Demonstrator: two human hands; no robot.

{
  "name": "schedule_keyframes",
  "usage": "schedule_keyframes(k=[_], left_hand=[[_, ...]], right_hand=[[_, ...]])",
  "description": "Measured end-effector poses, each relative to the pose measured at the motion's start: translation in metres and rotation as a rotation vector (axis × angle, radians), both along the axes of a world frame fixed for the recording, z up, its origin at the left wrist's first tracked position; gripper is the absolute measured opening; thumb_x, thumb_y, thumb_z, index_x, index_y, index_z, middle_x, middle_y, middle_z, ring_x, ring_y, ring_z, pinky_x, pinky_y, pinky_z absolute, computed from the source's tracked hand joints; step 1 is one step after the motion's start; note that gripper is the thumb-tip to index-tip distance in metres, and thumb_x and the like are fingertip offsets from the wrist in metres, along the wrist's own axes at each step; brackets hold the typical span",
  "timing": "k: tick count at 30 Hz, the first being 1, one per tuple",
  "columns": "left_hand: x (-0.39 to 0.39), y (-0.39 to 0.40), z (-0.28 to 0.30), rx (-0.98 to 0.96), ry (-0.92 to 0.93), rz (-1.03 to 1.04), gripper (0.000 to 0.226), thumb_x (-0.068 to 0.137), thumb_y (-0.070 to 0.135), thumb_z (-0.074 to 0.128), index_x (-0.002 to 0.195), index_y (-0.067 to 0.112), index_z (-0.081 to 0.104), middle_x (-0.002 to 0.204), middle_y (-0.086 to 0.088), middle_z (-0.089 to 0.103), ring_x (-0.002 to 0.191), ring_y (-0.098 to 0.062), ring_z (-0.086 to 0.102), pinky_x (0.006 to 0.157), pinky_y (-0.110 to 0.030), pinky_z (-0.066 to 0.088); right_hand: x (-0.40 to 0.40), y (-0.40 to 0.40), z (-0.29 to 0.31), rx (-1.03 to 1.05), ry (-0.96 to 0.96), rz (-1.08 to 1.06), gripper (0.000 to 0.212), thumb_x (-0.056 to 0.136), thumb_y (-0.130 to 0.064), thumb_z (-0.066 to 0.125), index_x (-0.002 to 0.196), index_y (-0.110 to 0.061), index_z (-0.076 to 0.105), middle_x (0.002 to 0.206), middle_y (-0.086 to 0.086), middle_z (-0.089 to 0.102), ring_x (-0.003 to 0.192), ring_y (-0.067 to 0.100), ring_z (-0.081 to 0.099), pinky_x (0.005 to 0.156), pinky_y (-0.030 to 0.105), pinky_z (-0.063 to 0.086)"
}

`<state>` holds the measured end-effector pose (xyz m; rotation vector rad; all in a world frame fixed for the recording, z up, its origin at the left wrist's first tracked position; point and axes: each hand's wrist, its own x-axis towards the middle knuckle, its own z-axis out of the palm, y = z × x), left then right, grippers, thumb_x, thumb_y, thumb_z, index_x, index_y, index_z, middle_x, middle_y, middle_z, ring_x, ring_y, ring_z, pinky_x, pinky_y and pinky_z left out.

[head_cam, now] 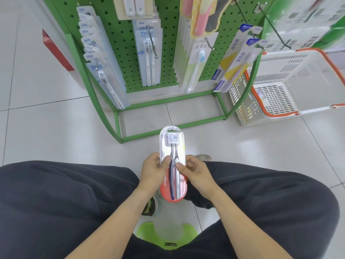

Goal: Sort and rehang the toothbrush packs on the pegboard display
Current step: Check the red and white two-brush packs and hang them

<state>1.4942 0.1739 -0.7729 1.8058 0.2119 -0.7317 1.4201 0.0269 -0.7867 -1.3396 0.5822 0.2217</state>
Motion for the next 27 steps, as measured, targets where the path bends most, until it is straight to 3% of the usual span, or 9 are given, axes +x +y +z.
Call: schedule_keyframes(k=[3,6,11,14,18,23,25,27], left_hand=[[0.001,0.000,0.000,0.018,-0.018,0.007,0.016,0.100,0.029,0.062,0.103,0.014,0.061,0.094,-0.002,0.075,0.084,-0.020,0.073,0.077,-0.036,0.060],[0.005,0.002,0.002,0.016,-0.008,-0.061,0.018,0.098,0.026,0.064,0.113,0.016,0.058,0.102,0.001,0.073,0.089,-0.014,0.071,0.072,-0.025,0.056],[0.006,-0.001,0.005,-0.018,0.008,-0.032,0.021,0.096,0.019,0.068,0.112,0.020,0.055,0.099,0.007,0.070,0.084,-0.005,0.068,0.058,-0.011,0.048],[0.007,-0.004,0.009,-0.094,0.022,0.113,0.020,0.097,0.019,0.066,0.112,0.018,0.054,0.101,0.002,0.070,0.085,-0.009,0.070,0.063,-0.016,0.052],[0.011,0.002,0.007,-0.153,0.037,0.257,0.019,0.098,0.022,0.065,0.112,0.015,0.054,0.102,-0.001,0.071,0.086,-0.012,0.071,0.069,-0.024,0.054],[0.010,0.005,-0.002,-0.119,0.106,0.054,0.022,0.096,0.019,0.069,0.114,0.017,0.055,0.110,-0.005,0.073,0.096,-0.020,0.073,0.085,-0.038,0.060],[0.008,0.004,-0.004,-0.105,0.101,0.027,0.023,0.093,0.016,0.071,0.112,0.018,0.059,0.109,-0.005,0.074,0.096,-0.020,0.073,0.087,-0.042,0.061],[0.008,0.003,-0.004,-0.108,0.081,0.091,0.024,0.093,0.015,0.072,0.115,0.015,0.061,0.109,-0.006,0.075,0.095,-0.020,0.073,0.080,-0.035,0.062]], right_hand=[[0.000,0.000,0.003,0.014,0.015,0.060,0.038,0.091,-0.019,0.075,0.125,-0.008,0.062,0.114,0.010,0.075,0.104,0.029,0.074,0.090,0.040,0.060],[-0.003,0.001,0.003,0.051,0.045,-0.007,0.034,0.092,-0.014,0.074,0.122,-0.006,0.064,0.110,0.013,0.076,0.100,0.032,0.074,0.081,0.038,0.061],[-0.004,0.000,0.006,0.061,0.072,-0.033,0.038,0.088,-0.022,0.076,0.122,-0.008,0.066,0.113,0.014,0.075,0.104,0.033,0.073,0.090,0.044,0.059],[-0.003,-0.004,0.012,0.072,0.089,0.032,0.047,0.083,-0.031,0.076,0.125,-0.011,0.065,0.116,0.010,0.074,0.105,0.031,0.073,0.087,0.044,0.061],[-0.006,-0.001,0.010,0.184,0.119,0.085,0.048,0.089,-0.025,0.073,0.133,-0.012,0.059,0.119,0.015,0.073,0.109,0.035,0.071,0.081,0.046,0.063],[-0.006,0.006,0.011,0.184,0.076,-0.042,0.050,0.084,-0.022,0.075,0.131,-0.010,0.062,0.112,0.019,0.075,0.100,0.040,0.073,0.069,0.038,0.064],[-0.006,0.004,0.012,0.195,0.052,-0.039,0.051,0.084,-0.015,0.076,0.133,-0.010,0.061,0.114,0.019,0.074,0.103,0.040,0.072,0.074,0.040,0.064],[-0.006,0.000,0.013,0.215,0.032,0.026,0.057,0.084,-0.004,0.077,0.138,-0.011,0.058,0.118,0.020,0.073,0.108,0.039,0.071,0.083,0.044,0.062]])
